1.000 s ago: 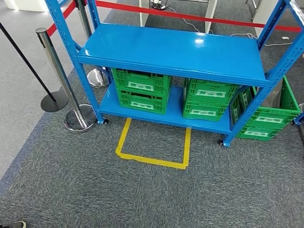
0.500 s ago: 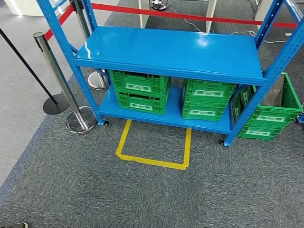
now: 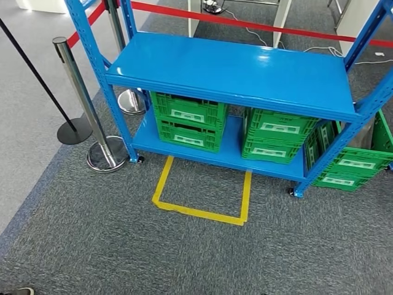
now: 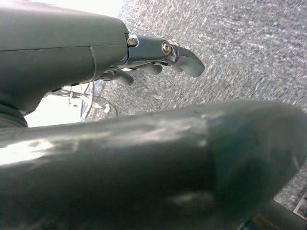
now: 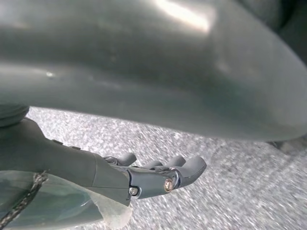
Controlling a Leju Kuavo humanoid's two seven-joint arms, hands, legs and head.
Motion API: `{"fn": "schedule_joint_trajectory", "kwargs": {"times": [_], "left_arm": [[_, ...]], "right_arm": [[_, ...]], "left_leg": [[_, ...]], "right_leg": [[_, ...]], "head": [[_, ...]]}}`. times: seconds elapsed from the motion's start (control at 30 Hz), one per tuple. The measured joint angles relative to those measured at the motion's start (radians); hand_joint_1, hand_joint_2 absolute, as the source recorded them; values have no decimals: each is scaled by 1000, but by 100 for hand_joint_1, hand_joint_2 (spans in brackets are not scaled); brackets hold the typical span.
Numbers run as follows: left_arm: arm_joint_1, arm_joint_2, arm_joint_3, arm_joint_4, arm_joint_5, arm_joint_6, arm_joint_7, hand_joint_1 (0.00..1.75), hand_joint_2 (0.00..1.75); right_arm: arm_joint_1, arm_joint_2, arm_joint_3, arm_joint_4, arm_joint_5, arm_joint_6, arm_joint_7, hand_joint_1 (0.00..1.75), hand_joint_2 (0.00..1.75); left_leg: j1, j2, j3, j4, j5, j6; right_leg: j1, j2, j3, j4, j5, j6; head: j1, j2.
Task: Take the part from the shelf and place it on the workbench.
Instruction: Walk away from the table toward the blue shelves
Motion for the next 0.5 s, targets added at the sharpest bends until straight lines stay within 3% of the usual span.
{"fn": "schedule_joint_trajectory", "kwargs": {"times": [0.03,0.1,0.23,0.3,0.37,0.4,0.43,0.5], "left_arm": [[-1,0,0,0,0,0,0,0,0],[-3,-1,0,0,0,1,1,0,0],[-5,-1,0,0,0,2,4,0,0],[-6,-1,0,0,0,3,5,0,0],[-5,-1,0,0,0,3,5,0,0],[-3,-1,1,0,1,3,5,0,0],[-1,-1,1,0,1,2,5,0,0],[2,-1,1,0,1,2,5,0,0]], "right_arm": [[-1,0,0,0,0,0,0,0,0],[-3,0,0,1,0,0,0,0,0],[0,0,-1,1,1,1,0,0,0],[-1,0,-2,1,1,0,0,0,0],[-2,0,-2,1,0,0,0,0,0],[-2,0,-2,1,0,0,0,0,0],[-2,0,-3,1,1,0,0,0,0],[0,0,-3,1,1,1,0,0,0]], "left_leg": [[-1,-1,8,1,-9,-5],[-4,-2,14,4,-24,-16],[-3,-1,19,14,-43,-35],[0,2,-22,102,-78,-46],[3,3,-108,245,-119,-52],[3,3,-145,294,-120,-53],[3,3,-167,308,-100,-51],[1,3,-162,225,-3,-41]], "right_leg": [[0,1,28,-60,27,0],[1,3,69,-129,35,-9],[2,4,89,-140,12,-37],[-1,2,105,-144,2,-48],[-1,1,121,-144,-13,-53],[-1,1,132,-144,-22,-53],[-1,2,144,-144,-31,-52],[0,3,173,-144,-50,-48]], "head": [[1,0],[0,0],[-8,0],[-11,0],[-13,0],[-13,0],[-13,0],[-13,0]]}}
